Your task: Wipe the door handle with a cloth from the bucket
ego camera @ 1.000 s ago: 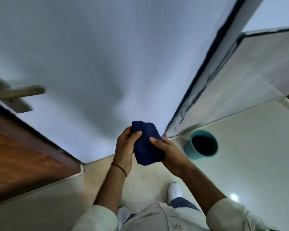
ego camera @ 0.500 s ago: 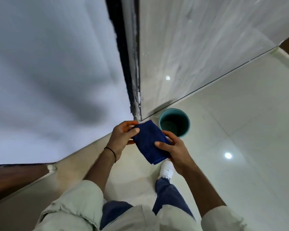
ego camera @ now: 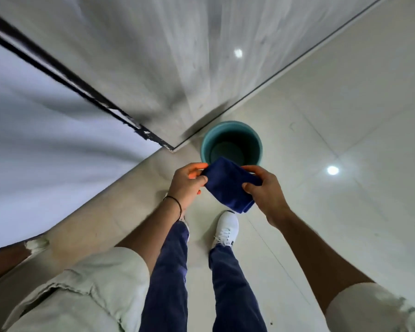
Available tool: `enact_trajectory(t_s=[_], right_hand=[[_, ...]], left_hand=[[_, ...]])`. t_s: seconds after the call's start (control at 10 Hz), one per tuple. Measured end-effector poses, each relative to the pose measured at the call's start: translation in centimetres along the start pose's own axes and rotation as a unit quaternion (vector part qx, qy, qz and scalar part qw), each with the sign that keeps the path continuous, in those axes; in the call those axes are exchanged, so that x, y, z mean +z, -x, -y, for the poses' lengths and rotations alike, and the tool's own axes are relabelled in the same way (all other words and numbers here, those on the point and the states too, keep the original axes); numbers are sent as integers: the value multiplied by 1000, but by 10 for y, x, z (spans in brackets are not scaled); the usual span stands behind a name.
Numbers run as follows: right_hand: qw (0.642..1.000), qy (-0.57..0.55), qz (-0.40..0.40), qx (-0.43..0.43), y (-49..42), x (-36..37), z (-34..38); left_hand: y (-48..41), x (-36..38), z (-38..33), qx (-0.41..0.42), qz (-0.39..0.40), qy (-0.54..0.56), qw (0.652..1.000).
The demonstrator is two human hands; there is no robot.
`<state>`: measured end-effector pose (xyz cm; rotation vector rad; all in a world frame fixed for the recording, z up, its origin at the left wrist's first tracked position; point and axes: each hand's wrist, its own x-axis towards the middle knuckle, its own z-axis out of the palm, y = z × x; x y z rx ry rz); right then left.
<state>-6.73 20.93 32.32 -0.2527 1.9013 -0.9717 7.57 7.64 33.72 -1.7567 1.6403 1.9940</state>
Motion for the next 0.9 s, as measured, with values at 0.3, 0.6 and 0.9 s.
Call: enact_trajectory(t_s=[0.3,0.6,0.9], right_hand=[[999,12,-44,24,-184,35,-104],[984,153,-52,72,-278,53,-162],[954,297,28,-20,-234,49,-139]], left_hand=[[-210,58,73,18,2,-70,997],[-309,87,112,72,-3,-219,973],[-258,51,120,149,-71,-333,928]])
